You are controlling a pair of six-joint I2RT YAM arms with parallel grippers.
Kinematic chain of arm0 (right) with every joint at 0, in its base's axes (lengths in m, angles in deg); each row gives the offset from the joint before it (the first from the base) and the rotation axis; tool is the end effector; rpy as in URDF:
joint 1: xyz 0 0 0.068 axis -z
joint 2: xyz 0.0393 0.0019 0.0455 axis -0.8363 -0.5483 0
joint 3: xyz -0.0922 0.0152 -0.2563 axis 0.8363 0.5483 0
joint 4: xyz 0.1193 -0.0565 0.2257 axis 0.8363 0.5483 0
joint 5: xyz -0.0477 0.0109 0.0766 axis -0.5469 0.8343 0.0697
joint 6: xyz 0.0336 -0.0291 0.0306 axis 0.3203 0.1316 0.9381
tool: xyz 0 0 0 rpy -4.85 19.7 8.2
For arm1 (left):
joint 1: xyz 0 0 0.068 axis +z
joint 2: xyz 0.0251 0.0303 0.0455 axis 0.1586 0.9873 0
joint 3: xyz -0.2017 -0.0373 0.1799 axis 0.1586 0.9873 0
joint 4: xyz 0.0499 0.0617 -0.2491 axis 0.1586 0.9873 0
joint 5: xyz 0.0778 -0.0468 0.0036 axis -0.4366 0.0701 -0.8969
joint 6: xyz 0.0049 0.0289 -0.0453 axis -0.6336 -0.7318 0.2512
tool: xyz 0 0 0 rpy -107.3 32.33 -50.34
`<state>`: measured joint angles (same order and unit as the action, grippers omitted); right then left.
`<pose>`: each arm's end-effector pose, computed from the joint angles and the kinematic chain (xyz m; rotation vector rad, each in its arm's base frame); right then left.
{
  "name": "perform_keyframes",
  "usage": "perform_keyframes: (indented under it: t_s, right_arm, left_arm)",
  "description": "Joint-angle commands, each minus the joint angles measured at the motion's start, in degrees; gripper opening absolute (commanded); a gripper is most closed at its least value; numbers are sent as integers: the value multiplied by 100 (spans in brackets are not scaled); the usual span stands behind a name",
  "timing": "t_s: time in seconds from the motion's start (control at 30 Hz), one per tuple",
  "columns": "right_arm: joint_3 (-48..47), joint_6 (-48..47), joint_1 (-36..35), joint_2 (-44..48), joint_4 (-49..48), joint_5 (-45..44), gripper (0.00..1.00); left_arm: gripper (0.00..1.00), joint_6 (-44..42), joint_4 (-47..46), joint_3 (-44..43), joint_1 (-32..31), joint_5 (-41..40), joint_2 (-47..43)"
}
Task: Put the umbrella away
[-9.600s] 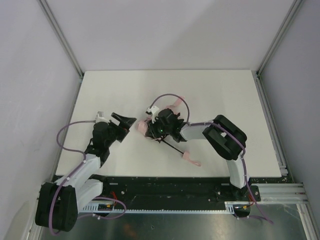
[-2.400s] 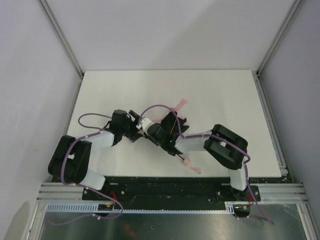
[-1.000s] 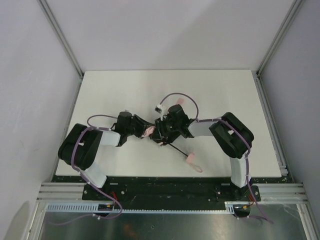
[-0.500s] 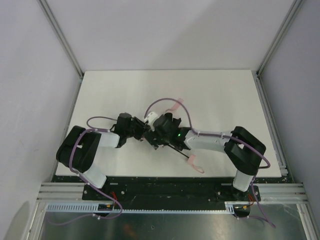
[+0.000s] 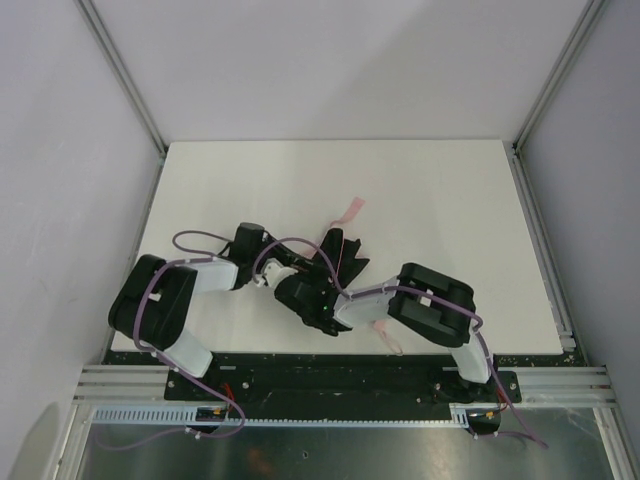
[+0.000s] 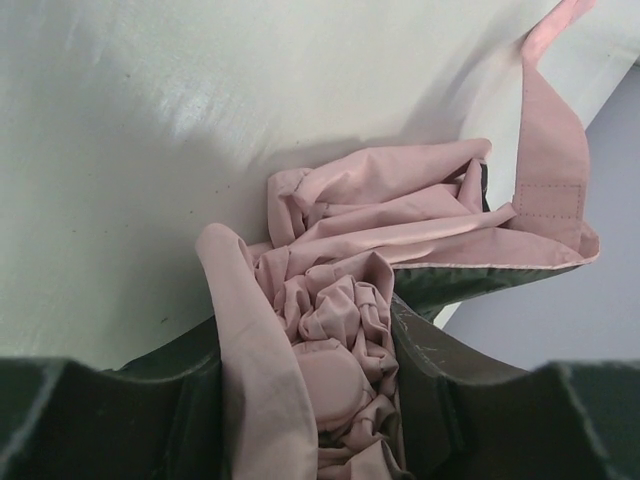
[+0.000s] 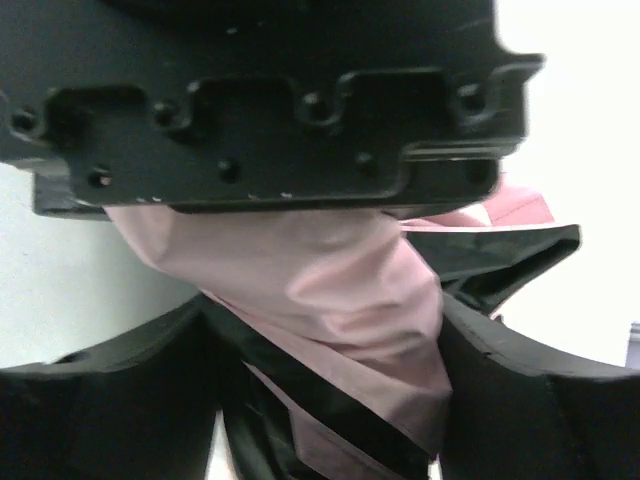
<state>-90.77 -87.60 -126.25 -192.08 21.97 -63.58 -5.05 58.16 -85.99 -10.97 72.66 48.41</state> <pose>0.1680 0.3792 0.1357 -1.1636 1.6766 -0.3407 0.2624 -0.1073 0.1253 -1.0465 2.4346 -1.0379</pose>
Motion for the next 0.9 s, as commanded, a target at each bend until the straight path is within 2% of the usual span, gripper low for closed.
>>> perform_keyframes:
  t_s: [0.0, 0.1, 0.17, 0.23, 0.3, 0.33, 0.47, 0.57, 0.63, 0.73, 0.87]
  right_arm:
    - [-64, -293, 44, -279, -593, -783, 59]
    - [-9, -173, 46, -239, -650, -631, 36]
    - [-7, -111, 49, -230, -648, -560, 14]
    - [3, 18, 87, -199, -573, -371, 3]
    - [7, 293, 163, -102, -387, -45, 1]
    - [17, 467, 225, -28, -273, 207, 0]
    - [110, 1085, 627, 376, -26, 1596, 0]
    - [143, 1407, 1015, 577, 39, 2913, 0]
    - [163, 1519, 1238, 668, 45, 3749, 0]
    - [179, 1723, 1570, 750, 28, 5110, 0]
    - [182, 2052, 1971, 698, -107, 6579, 0]
  left_arm:
    - [0, -237, 673, 19, 25, -61, -145]
    - [0, -231, 674, 22, 43, -53, -166]
    - [0, -239, 675, 4, 48, -61, -184]
    - [0, -292, 670, -29, 56, -96, -213]
    - [8, -331, 638, -40, 58, -125, -235]
    - [16, -360, 613, -42, 58, -140, -248]
    - [61, -419, 341, 44, 39, -126, -286]
    - [78, -458, 123, 79, 28, -84, -217]
    - [83, -465, 7, 86, 24, -40, -142]
    - [84, -461, -132, 76, 8, -25, -35]
    - [78, -414, -279, 48, -12, -24, 110]
